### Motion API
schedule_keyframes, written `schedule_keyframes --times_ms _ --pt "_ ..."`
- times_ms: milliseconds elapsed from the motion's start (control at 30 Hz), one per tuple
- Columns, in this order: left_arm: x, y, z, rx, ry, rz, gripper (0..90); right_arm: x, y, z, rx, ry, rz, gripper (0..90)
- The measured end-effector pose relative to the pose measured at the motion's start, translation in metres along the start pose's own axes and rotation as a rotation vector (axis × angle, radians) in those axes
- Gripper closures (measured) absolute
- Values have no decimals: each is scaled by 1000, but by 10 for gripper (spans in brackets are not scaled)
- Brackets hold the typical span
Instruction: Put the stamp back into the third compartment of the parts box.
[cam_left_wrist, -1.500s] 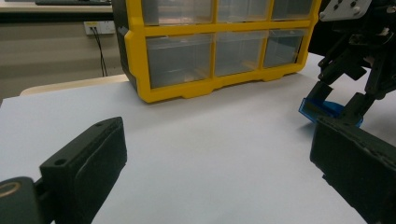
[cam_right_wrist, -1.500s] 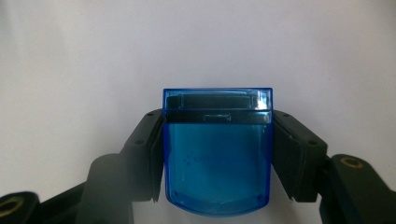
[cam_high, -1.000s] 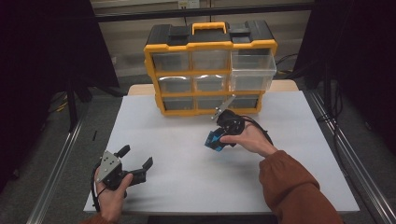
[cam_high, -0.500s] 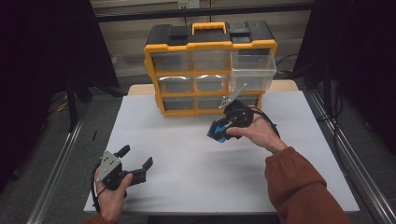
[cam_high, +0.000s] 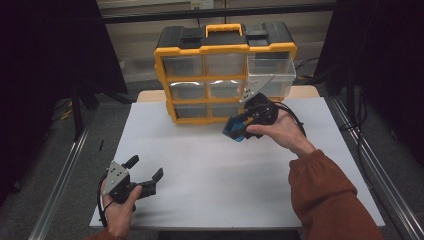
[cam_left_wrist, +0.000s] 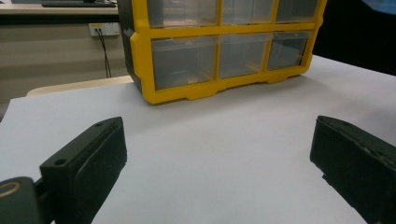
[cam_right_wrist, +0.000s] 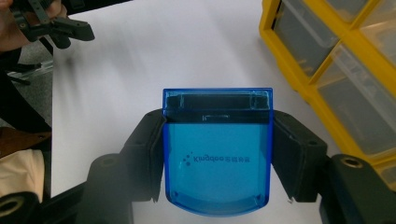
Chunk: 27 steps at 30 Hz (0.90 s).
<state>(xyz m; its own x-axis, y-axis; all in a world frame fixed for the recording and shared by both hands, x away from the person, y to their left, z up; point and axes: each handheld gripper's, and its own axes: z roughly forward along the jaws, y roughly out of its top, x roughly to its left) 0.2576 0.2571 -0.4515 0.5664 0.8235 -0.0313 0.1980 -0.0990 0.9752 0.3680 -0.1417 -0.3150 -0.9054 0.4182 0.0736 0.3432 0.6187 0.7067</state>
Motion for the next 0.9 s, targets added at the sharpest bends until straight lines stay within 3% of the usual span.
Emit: schedule_keyframes --times_ms 100,133,200,533,900 --pt "0 0 0 -4 1 -2 40 0 3 -5 -2 -3 -2 413" --pt "0 0 0 -2 7 -2 40 -1 6 -9 -15 25 -7 413" --pt "1 0 -1 4 5 2 40 -1 7 -11 -15 29 -5 413" --pt "1 0 0 2 -3 -7 39 -1 29 -41 -61 -29 -40 414" --pt "1 0 0 -1 0 -6 40 -4 42 -63 -77 -71 -44 414"
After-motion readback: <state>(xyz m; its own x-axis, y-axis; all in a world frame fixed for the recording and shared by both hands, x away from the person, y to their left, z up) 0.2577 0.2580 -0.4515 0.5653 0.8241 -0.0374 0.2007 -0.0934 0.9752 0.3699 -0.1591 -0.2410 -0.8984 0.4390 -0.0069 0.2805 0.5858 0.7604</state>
